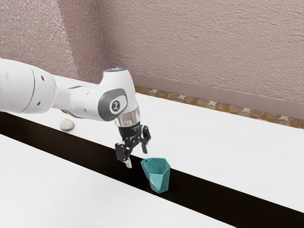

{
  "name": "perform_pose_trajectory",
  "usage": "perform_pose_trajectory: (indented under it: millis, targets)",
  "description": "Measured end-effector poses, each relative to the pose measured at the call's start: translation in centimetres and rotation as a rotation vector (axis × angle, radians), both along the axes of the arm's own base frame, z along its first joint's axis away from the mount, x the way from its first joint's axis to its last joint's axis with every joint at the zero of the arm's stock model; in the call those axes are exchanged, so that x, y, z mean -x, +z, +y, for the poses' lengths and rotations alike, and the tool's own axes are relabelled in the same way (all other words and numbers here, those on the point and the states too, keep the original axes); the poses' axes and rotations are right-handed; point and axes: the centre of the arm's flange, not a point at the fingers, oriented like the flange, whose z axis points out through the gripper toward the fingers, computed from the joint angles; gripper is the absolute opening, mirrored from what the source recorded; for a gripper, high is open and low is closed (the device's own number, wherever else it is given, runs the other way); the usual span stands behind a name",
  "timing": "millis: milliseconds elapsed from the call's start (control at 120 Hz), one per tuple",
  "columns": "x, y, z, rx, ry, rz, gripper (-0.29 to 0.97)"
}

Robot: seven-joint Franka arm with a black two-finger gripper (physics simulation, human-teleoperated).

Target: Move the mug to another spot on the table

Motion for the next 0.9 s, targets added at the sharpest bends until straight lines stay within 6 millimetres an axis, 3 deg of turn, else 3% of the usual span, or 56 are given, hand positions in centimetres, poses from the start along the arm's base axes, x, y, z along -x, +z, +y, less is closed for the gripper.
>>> perform_pose_trajectory:
  millis: [175,383,550,900]
  targets:
    - [-1.3,0.0,-0.1,-0.013,0.025,-0.018,0.68]
    - [-1.4,-0.6,0.0,-0.051,-0.001,-0.026,0.68]
    - [-1.6,-2.5,0.0,-0.074,-0.015,-0.021,0.68]
    - [-1.9,-2.8,-1.0,-0.069,-0.018,-0.051,0.68]
